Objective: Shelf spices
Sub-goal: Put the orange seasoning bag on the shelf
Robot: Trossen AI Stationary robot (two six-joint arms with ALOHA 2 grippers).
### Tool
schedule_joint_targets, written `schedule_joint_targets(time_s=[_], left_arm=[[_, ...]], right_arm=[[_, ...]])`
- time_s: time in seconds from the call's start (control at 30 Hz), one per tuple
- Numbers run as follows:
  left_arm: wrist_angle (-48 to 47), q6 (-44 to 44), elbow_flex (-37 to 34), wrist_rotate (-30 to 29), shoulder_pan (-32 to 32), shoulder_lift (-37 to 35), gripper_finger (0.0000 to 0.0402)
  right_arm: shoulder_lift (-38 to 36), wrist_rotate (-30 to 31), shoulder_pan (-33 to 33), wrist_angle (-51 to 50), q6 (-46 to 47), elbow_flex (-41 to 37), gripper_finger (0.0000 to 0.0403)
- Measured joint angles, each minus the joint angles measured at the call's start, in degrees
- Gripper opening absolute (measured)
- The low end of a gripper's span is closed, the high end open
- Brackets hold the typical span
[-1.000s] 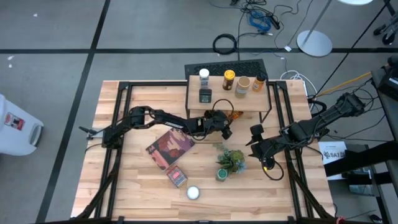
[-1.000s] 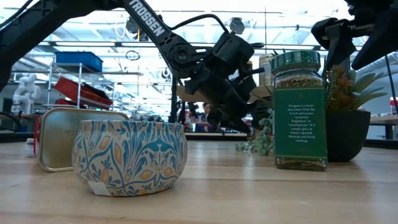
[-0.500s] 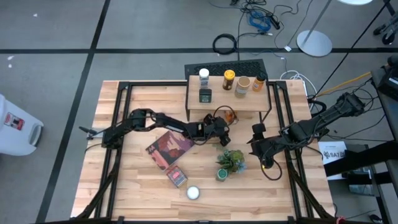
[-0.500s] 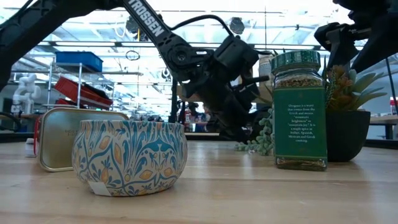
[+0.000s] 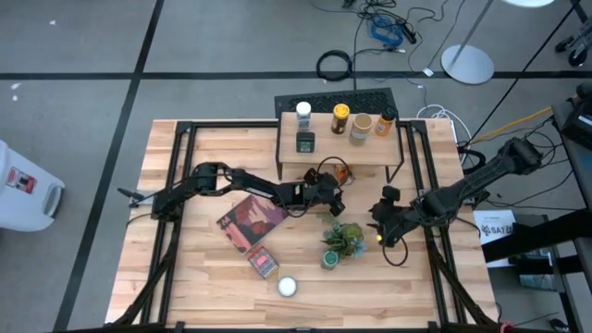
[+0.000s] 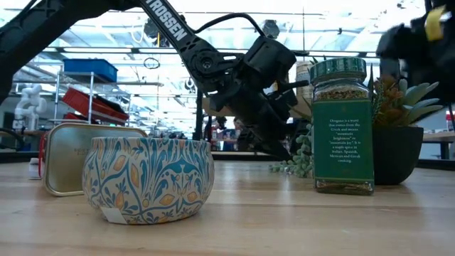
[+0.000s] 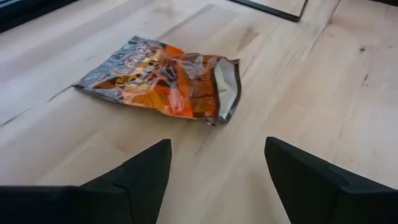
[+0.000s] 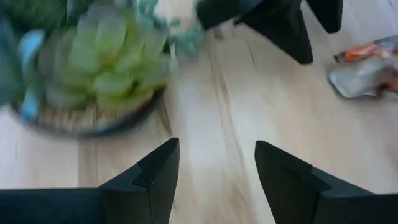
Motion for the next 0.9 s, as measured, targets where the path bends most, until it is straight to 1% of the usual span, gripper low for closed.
schedule_joint_targets(time_s=[0.07,0.13,0.2,0.33,0.4,0.53,0.77,0.83,0.9], left_arm=[[-0.02,0.13,0.00,0.24,-0.15,0.00,0.0269],[0.02,0.40,0.00,0.19,-0.34,0.00,0.0269],[-0.01,0.39,0.00,0.17,-0.35,0.00,0.0269],[0.02,0.52,0.00,-0.25,-0.35,0.00,0.0269],[0.02,0.86,0.00,-0.40,-0.35,0.00,0.0269],[0.00,1.00,0.00,-0.27,-0.35,0.00,0.0269],[-0.06,0.10,0.02,4.20,-0.72,0.00,0.0269],[-0.02,0.30,0.00,6.12,-0.75,-0.01,0.0269],[-0.09,0.73,0.02,7.23,-0.75,-0.03,0.0269]], right_arm=[[-0.04,2.46,0.43,10.77,3.21,-5.30,0.0199],[-0.04,6.53,0.71,21.28,6.37,-10.52,0.0199],[-0.07,12.27,0.65,29.83,9.27,-15.02,0.0199],[-0.07,24.89,0.64,43.26,12.62,-22.19,0.0199],[-0.07,28.32,0.04,51.58,11.69,-25.08,0.0199],[0.19,28.95,-2.53,55.67,9.87,-25.03,0.0199],[3.37,28.33,-6.06,57.42,9.85,-23.49,0.0199],[4.82,25.74,-7.92,57.41,9.33,-22.43,0.0199],[6.68,21.91,-9.97,57.34,7.64,-20.77,0.0199]])
